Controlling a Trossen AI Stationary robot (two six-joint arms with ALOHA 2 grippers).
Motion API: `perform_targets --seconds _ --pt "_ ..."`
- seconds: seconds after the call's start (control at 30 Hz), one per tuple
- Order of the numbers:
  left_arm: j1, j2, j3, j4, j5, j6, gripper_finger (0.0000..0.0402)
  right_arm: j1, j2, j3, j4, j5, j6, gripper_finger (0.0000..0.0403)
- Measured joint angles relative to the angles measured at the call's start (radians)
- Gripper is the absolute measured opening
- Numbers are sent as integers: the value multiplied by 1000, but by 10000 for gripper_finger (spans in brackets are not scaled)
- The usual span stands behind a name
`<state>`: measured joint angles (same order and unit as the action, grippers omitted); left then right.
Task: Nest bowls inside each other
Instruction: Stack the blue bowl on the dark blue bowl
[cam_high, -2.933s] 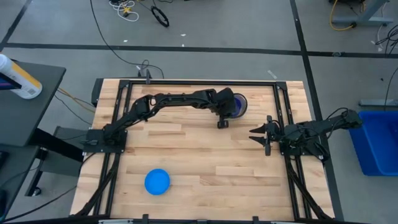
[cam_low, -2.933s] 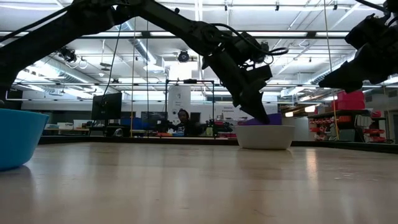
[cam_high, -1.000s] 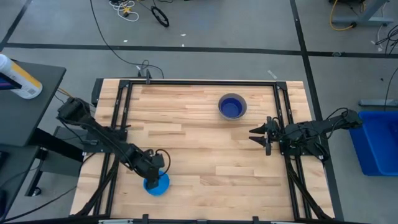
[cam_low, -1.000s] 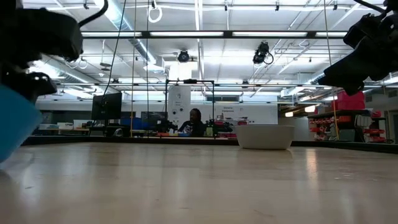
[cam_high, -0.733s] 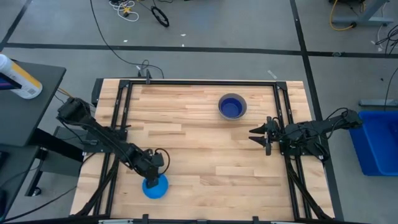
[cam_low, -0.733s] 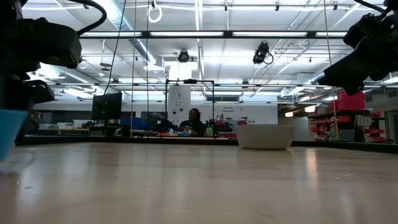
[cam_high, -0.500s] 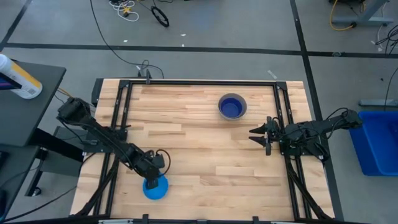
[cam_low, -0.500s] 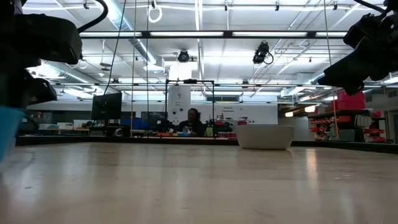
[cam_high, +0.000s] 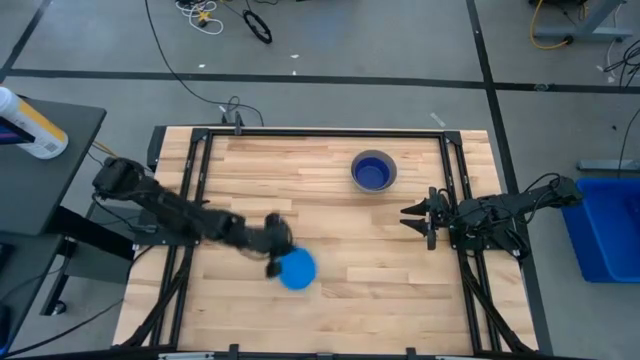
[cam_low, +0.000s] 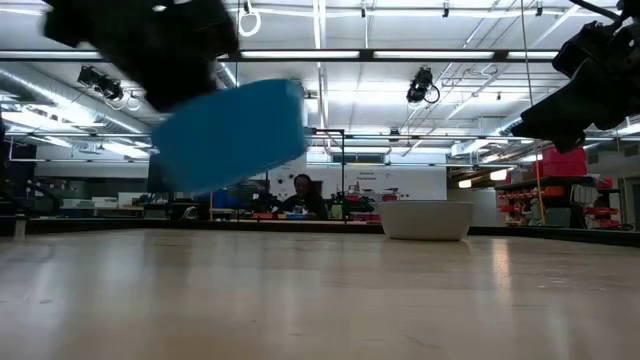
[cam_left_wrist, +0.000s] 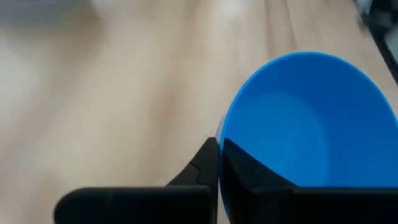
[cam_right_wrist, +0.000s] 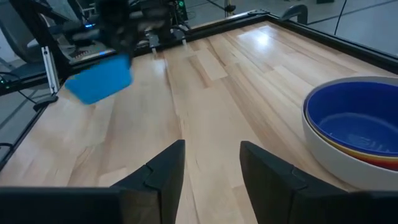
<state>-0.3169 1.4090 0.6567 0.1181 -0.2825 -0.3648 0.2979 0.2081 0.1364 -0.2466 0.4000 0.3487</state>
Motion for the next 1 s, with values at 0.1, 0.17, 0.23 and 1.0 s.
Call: perform_targets --seconds 0.1,0.17,0.23,1.0 --pt "156 0 0 214 40 219 6 0 0 0 0 0 -6 162" --pt "276 6 1 381 146 312 6 0 0 0 0 0 -8 161" --pt "397 41 4 549 263 348 6 0 0 0 0 0 -9 161" --pt "724 816 1218 -394 523 588 6 0 2 0 -24 -9 -40 161"
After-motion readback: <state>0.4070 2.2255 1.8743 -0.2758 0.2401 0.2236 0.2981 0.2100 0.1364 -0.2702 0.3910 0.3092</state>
